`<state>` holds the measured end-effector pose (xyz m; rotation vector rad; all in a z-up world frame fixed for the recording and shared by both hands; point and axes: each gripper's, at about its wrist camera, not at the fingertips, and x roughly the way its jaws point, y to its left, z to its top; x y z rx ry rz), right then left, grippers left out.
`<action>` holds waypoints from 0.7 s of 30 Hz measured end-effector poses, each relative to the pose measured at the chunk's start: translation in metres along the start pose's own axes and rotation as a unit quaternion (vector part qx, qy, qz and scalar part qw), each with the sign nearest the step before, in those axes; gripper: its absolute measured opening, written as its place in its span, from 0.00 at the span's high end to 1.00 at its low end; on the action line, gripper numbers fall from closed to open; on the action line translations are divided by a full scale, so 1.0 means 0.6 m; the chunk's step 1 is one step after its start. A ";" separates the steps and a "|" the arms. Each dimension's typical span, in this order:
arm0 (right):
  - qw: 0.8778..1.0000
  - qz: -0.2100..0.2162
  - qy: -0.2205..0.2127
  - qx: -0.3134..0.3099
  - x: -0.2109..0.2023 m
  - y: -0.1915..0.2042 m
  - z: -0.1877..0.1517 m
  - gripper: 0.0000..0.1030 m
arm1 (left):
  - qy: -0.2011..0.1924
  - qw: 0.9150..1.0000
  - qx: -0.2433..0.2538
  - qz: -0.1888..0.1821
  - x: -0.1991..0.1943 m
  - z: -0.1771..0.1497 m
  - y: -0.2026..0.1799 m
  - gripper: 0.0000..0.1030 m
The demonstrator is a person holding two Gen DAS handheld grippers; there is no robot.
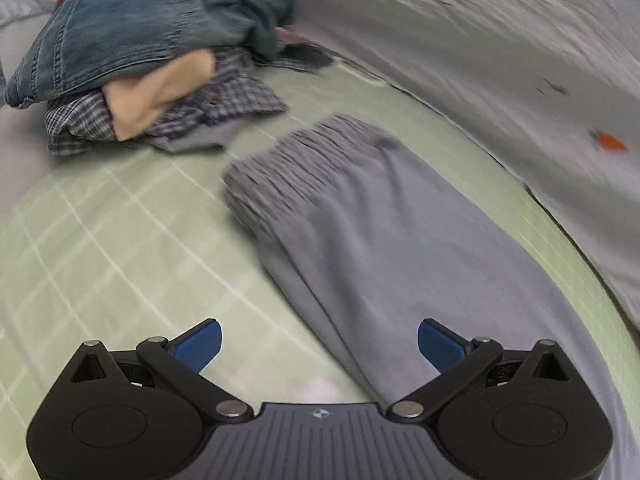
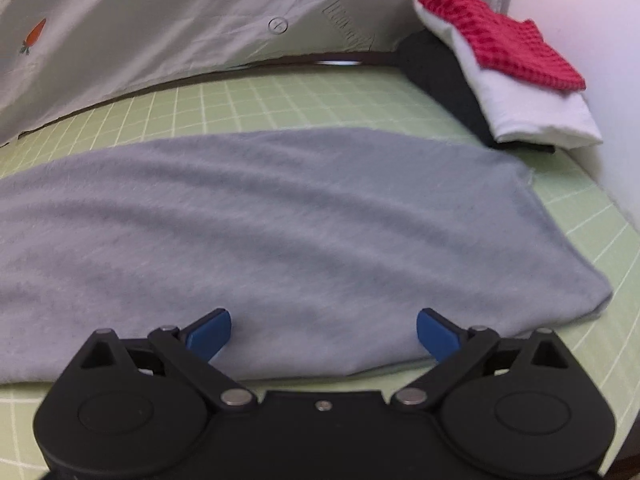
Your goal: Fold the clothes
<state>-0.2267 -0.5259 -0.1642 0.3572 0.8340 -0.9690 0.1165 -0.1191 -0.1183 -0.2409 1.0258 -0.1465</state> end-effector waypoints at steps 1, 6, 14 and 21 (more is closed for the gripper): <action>1.000 -0.003 0.003 0.005 0.002 0.006 -0.001 0.02 | -0.003 1.000 -0.003 -0.002 0.007 0.008 0.007 0.00; 0.999 -0.010 0.023 0.039 0.012 0.017 0.001 0.00 | -0.019 1.000 -0.017 -0.009 0.042 0.050 0.041 0.00; 0.996 -0.025 0.059 0.055 0.020 0.026 0.017 0.00 | -0.047 0.998 -0.035 -0.018 0.094 0.111 0.090 0.09; 0.996 -0.050 0.070 0.011 0.018 0.050 0.030 0.00 | -0.083 0.996 -0.022 -0.017 0.100 0.112 0.072 0.60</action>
